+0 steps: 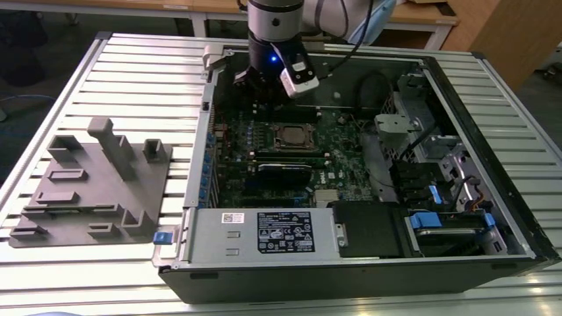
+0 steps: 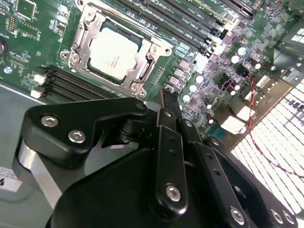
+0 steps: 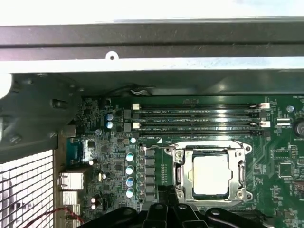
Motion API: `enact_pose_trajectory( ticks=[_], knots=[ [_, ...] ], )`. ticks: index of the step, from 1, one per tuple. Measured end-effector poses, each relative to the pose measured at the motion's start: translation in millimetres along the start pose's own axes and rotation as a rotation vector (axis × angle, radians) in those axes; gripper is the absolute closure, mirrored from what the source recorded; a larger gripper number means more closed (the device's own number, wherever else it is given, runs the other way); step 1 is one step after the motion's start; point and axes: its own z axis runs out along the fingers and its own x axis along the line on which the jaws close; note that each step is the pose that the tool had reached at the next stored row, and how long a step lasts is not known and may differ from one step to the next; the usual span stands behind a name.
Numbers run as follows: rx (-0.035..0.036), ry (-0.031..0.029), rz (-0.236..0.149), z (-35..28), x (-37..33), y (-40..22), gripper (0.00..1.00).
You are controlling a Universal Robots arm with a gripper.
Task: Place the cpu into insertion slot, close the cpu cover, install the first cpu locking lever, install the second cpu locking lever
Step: 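Install the first cpu locking lever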
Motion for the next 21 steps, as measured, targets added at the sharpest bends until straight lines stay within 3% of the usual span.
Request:
enact_pose_trajectory(
  ticks=[4, 11, 16, 17, 21],
  knots=[
    [0.0000, -0.0003, 0.000, -0.1, 2.0, -0.1, 0.89],
    [-0.0001, -0.0049, 0.000, -0.1, 18.4, -0.6, 0.89],
    [-0.0022, -0.0055, 0.000, 0.1, 24.1, -0.8, 0.89],
    [-0.0139, -0.0057, 0.000, 0.2, 24.8, -0.8, 0.89],
    [-0.0817, -0.0046, 0.002, 0.2, 27.2, -1.0, 0.89]
  ],
)
